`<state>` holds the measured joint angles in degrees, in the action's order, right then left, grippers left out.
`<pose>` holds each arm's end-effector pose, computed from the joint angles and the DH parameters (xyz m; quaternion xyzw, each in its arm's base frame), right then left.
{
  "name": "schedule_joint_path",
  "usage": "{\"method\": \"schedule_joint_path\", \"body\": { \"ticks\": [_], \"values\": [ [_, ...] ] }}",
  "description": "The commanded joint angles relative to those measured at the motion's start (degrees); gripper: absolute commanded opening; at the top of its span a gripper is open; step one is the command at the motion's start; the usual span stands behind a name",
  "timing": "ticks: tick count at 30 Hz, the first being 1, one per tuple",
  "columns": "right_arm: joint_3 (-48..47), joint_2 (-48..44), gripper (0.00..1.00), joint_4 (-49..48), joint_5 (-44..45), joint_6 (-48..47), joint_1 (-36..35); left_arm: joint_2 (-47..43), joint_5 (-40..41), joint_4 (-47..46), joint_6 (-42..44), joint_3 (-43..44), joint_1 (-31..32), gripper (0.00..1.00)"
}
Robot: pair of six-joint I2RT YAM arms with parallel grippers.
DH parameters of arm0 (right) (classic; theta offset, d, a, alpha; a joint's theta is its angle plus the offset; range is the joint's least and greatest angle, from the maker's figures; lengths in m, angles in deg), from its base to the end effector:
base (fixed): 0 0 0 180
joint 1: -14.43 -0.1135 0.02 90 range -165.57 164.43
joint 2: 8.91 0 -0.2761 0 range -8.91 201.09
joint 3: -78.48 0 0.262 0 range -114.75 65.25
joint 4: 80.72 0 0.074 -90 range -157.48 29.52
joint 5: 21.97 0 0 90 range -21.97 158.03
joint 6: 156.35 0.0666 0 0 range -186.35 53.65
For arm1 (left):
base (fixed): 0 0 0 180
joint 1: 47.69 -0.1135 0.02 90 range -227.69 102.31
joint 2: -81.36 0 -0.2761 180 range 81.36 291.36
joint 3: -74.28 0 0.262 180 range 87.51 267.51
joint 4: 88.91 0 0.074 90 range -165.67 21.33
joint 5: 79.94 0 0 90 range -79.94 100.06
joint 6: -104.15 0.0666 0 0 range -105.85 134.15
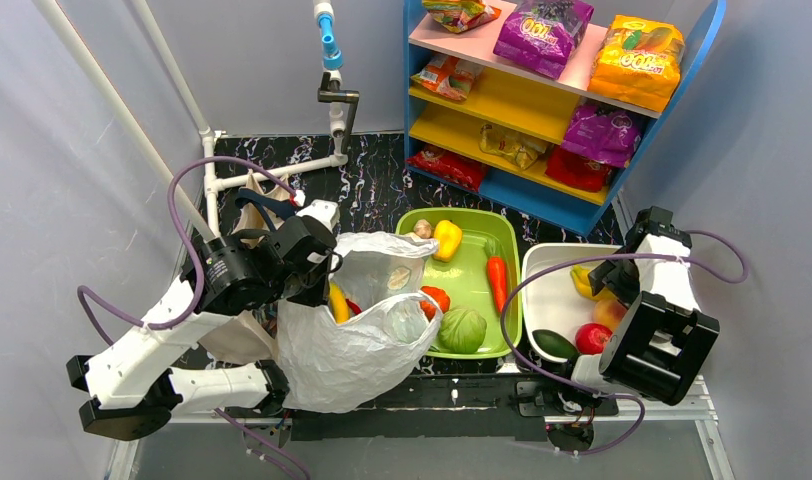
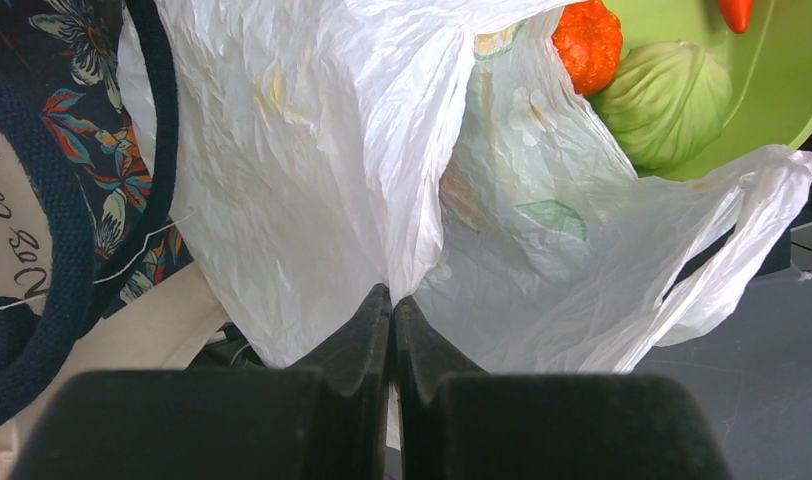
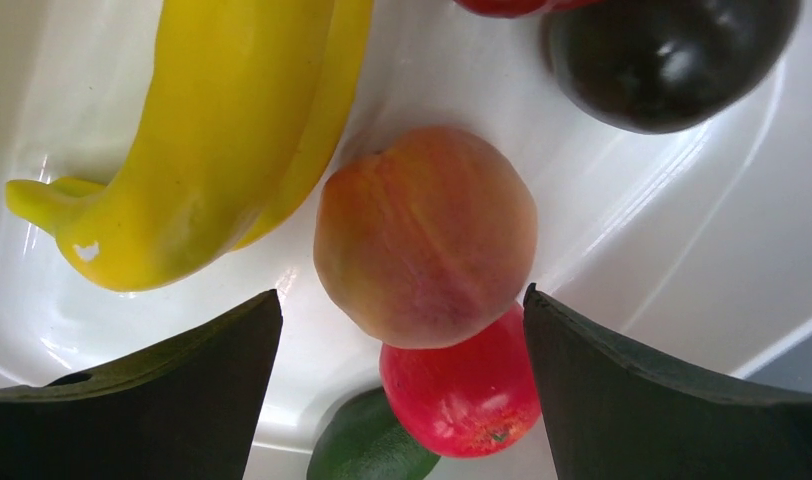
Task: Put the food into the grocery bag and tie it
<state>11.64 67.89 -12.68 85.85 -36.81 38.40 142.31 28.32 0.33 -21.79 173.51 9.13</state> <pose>0.2143 -0.1176 0.2026 0.4568 0.8700 -0.1488 0.1106 0.1149 -0.1376 0.4106 0.1165 0.9248 -0.1357 0.3359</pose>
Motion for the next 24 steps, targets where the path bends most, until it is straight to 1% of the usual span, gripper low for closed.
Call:
{"method": "schedule_joint_path", "body": {
  "ticks": [1,9,10,12,13,15,19,20,22,23,24],
  "values": [
    [2.0,-0.1,0.97,-4.3,-3.1,-0.9,1.3,-0.7,1.1,2.2,-0.8,0.6,0.1,0.0],
    [2.7,1.0,0.97,-6.0,-4.3,-0.5,2.9,-0.4,1.5,2.8,-1.2,0.3,0.2,0.0],
    [2.6,1.3,0.96,-5.9,-4.3,-0.5,2.9,-0.4,1.5,2.8,-1.2,0.3,0.1,0.0],
    [2.6,1.5,0.92,-5.9,-4.2,-0.4,3.1,-0.1,1.6,2.7,-1.3,0.3,0.2,0.0],
    [2.6,1.5,0.87,-5.8,-4.3,-0.5,3.1,0.1,1.7,2.6,-1.4,0.3,0.2,0.0],
    [2.5,1.2,0.75,-5.9,-4.8,-0.8,3.0,0.4,1.7,2.3,-1.5,0.3,0.2,0.0],
    [1.4,1.7,0.48,-4.3,-6.0,-1.3,3.1,0.9,1.5,1.3,-1.4,-0.2,0.2,0.0],
    [0.8,1.6,0.47,-3.7,-6.4,-1.4,3.0,1.1,1.3,0.9,-1.4,-0.3,0.2,0.0],
    [-0.6,1.1,0.35,-3.1,-8.5,-1.9,3.1,1.5,1.2,0.5,-1.3,-0.4,0.1,0.0],
    [-1.4,0.9,0.28,-2.6,-10.2,-2.2,3.0,1.6,1.0,0.2,-1.3,-0.4,0.2,0.0],
    [-2.3,0.6,0.24,-2.0,-11.6,-2.5,3.0,1.9,0.9,-0.1,-1.1,-0.4,0.2,0.0]
  ]
}}
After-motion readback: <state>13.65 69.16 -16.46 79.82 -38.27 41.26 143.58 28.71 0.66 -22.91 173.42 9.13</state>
